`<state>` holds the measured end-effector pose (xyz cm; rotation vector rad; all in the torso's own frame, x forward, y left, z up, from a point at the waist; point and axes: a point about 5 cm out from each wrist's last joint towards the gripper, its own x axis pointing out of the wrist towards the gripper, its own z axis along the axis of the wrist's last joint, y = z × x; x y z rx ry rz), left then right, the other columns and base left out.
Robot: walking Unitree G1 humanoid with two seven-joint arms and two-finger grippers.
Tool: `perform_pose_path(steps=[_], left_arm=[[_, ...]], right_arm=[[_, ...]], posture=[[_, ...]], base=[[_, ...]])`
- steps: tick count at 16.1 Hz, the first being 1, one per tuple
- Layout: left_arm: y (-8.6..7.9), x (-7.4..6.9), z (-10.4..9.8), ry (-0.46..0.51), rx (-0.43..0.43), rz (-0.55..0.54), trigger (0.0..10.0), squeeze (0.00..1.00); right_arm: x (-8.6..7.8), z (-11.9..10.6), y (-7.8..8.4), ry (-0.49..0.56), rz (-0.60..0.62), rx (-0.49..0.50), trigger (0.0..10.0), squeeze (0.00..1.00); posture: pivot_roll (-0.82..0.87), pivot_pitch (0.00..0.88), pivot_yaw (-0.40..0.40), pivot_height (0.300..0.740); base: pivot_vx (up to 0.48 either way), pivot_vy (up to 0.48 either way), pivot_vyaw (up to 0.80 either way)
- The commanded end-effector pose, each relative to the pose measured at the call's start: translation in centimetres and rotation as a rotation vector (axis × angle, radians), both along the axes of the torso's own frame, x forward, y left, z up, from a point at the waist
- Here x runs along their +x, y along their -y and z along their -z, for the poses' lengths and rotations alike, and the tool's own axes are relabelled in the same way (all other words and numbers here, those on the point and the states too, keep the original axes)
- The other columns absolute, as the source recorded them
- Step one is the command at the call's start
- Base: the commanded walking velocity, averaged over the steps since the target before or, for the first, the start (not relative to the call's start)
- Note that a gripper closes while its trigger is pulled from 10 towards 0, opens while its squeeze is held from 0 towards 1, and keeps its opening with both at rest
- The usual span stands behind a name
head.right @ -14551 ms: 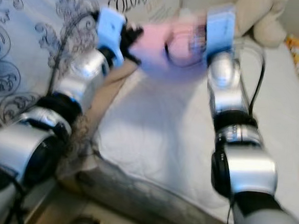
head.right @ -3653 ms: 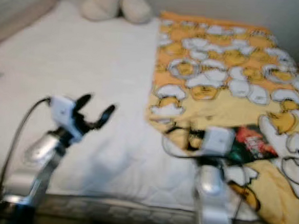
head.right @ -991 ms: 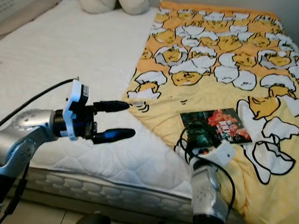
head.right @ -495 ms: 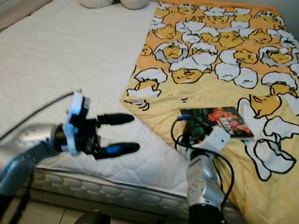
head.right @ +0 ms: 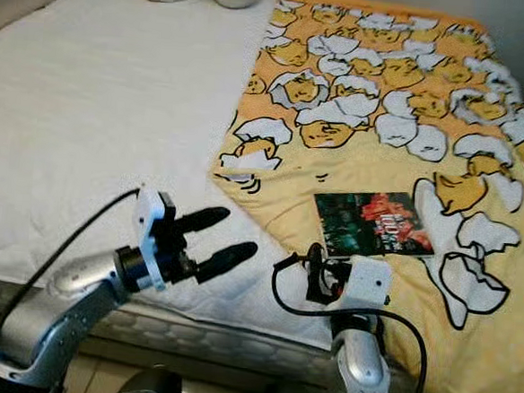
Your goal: Clean up the room
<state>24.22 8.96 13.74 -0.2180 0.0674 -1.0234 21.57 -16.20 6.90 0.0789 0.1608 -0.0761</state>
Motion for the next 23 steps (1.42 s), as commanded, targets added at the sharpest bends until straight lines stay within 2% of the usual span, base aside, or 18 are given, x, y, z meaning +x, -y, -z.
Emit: perform_pose_path(steps=[1,3,4,5,7,12,17,20,23], left_arm=[[0.3,0.0,-0.2,0.011,0.008,-0.001,10.0,0.00],[0.3,1.9,-0.5,0.128,0.064,-0.156,10.0,0.00],[0.1,2.6,-0.7,0.151,0.067,-0.223,10.0,0.00],[-0.4,3.7,-1.2,0.170,0.051,-0.334,10.0,0.00],[-0.5,4.1,-1.5,0.185,0.041,-0.376,10.0,0.00],[0.3,3.8,-1.3,0.207,0.033,-0.329,10.0,0.00],[0.4,3.5,-1.1,0.195,0.028,-0.295,10.0,0.00],[0.1,3.2,-0.5,0.184,0.055,-0.279,10.0,0.00],[0.2,3.3,-0.5,0.190,0.061,-0.270,10.0,0.00]], right_arm=[[-0.1,-0.4,-0.1,0.008,-0.018,-0.016,10.0,0.00],[1.8,-3.1,0.8,0.132,0.027,-0.120,10.0,0.00],[2.4,-3.7,1.1,0.159,0.045,-0.143,10.0,0.00],[3.9,-4.7,2.0,0.207,0.105,-0.173,10.0,0.00],[5.1,-5.5,2.7,0.235,0.152,-0.181,10.0,0.00],[5.2,-4.7,2.1,0.205,0.133,-0.176,10.0,0.00],[5.1,-4.4,2.2,0.193,0.131,-0.161,10.0,0.00],[4.2,-3.8,1.8,0.173,0.109,-0.150,10.0,0.00],[4.0,-3.5,1.4,0.168,0.094,-0.141,10.0,0.00]], posture=[[-0.01,0.007,0.003,0.695],[-0.02,0.000,0.012,0.695],[-0.02,0.000,0.019,0.695],[-0.03,0.000,0.027,0.695],[-0.03,0.000,0.028,0.695],[-0.03,0.000,0.029,0.695],[-0.03,0.000,0.030,0.695],[-0.03,0.000,0.031,0.695],[-0.03,0.000,0.032,0.695]], base=[[0.000,0.000,0.00],[0.000,0.000,0.00],[0.000,0.000,0.00],[0.259,-0.401,0.00],[0.276,-0.388,0.00],[0.322,-0.352,0.00],[0.357,-0.261,0.00],[0.000,0.000,-0.72],[0.000,0.000,-0.72]])
